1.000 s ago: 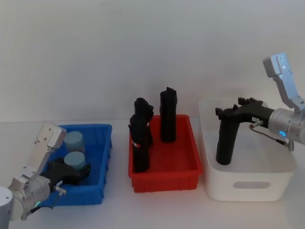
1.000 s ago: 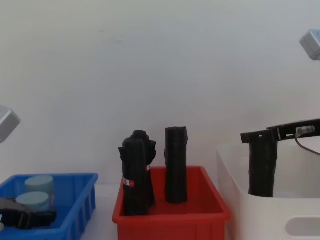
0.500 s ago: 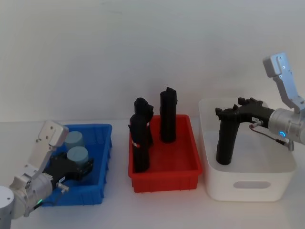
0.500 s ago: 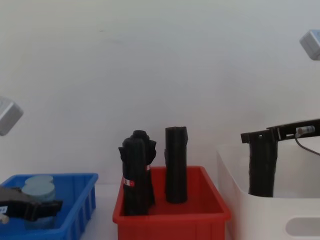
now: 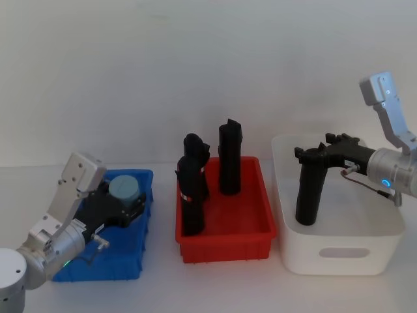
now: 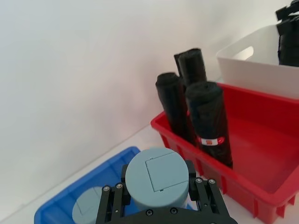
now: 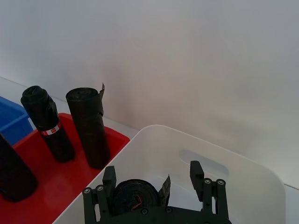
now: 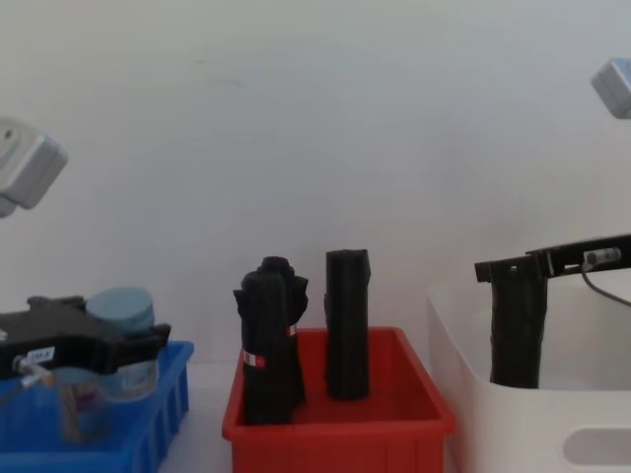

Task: Pick the cotton swabs from the blue box and place them into the white box.

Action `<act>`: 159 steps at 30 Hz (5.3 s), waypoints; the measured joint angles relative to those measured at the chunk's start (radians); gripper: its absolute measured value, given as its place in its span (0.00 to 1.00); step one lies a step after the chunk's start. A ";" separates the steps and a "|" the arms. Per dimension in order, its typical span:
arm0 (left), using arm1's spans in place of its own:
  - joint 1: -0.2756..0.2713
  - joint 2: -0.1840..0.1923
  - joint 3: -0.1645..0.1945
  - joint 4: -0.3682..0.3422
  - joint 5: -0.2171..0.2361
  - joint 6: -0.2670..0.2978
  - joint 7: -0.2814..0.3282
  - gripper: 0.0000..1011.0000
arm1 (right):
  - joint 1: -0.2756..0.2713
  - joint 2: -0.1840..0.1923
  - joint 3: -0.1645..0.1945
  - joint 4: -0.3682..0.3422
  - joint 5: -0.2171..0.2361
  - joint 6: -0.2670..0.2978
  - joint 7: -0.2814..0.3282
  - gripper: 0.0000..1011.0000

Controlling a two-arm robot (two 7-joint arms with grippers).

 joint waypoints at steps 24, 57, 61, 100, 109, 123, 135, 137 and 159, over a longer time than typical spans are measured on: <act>0.040 0.018 0.021 -0.186 0.149 -0.263 -0.034 0.67 | 0.060 -0.032 -0.038 -0.007 -0.094 -0.135 0.112 0.99; 0.123 0.084 0.008 -0.361 0.066 -0.336 -0.086 0.67 | 0.123 -0.062 -0.087 -0.015 -0.172 -0.283 0.334 0.99; 0.086 0.063 0.008 -0.311 0.009 -0.321 -0.145 0.67 | 0.123 -0.063 -0.095 0.007 -0.193 -0.294 0.329 0.99; -0.434 -0.193 0.031 0.472 -0.304 -0.228 -0.595 0.67 | 0.101 -0.035 -0.125 -0.034 -0.231 -0.437 0.445 0.99; -0.429 -0.189 0.031 0.439 -0.299 -0.230 -0.568 0.67 | 0.079 -0.008 -0.115 -0.067 -0.261 -0.357 0.381 0.99; -0.423 -0.191 0.040 0.423 -0.305 -0.223 -0.558 0.67 | 0.065 0.005 -0.114 -0.095 -0.278 -0.279 0.332 0.99; -0.446 -0.209 0.058 0.451 -0.301 -0.218 -0.571 0.67 | 0.079 -0.008 -0.127 -0.095 -0.273 -0.277 0.348 0.99; -0.452 -0.213 0.062 0.460 -0.299 -0.218 -0.575 0.67 | 0.081 -0.010 -0.130 -0.095 -0.273 -0.277 0.349 0.99; -0.482 -0.235 0.082 0.530 -0.300 -0.223 -0.596 0.67 | 0.121 -0.041 -0.156 -0.063 -0.315 -0.301 0.357 0.99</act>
